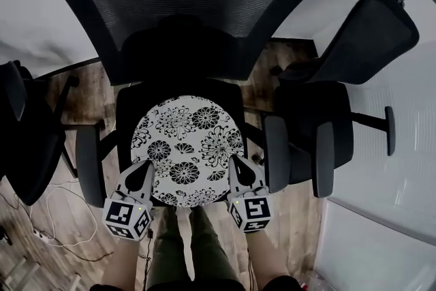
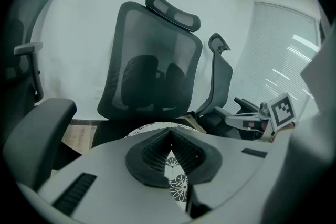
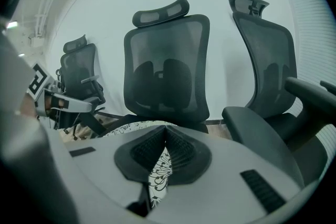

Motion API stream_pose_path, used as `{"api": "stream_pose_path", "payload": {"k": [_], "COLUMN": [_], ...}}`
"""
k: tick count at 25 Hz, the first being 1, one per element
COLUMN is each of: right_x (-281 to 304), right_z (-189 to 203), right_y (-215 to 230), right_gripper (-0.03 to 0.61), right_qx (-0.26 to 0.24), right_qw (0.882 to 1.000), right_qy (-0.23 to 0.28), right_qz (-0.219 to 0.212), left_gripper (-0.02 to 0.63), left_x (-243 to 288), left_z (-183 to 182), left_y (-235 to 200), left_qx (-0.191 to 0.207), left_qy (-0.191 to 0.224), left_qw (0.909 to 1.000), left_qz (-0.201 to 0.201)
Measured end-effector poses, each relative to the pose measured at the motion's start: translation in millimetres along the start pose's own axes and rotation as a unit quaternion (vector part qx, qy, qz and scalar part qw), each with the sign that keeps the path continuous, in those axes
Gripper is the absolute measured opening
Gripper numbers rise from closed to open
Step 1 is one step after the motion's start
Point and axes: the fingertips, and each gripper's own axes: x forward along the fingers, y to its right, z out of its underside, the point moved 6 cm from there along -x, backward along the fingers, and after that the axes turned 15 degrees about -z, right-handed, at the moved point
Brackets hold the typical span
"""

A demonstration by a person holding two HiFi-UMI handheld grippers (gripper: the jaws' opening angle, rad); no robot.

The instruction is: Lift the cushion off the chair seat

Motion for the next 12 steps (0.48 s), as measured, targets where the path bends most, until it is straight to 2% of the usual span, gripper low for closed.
{"api": "stream_pose_path", "payload": {"k": [5,12], "right_x": [9,17], "right_z": [14,37], "right_y": [0,6], "right_gripper": [0.017,0.017], "right_qx": [-0.017,-0.001], "right_qw": [1.000,0.999], "right_qy": [-0.014,-0.033], "right_qz": [-0.007,-0.005], "left_gripper": [0.011,0.011], "left_x": [9,18], "left_z": [15,29], "left_y": [-1,-5], "left_qx": [0.012,0.008], "left_qy": [-0.012,-0.016], "left_qw": [0.9999,0.9998], "left_qz": [0.003,0.003]}}
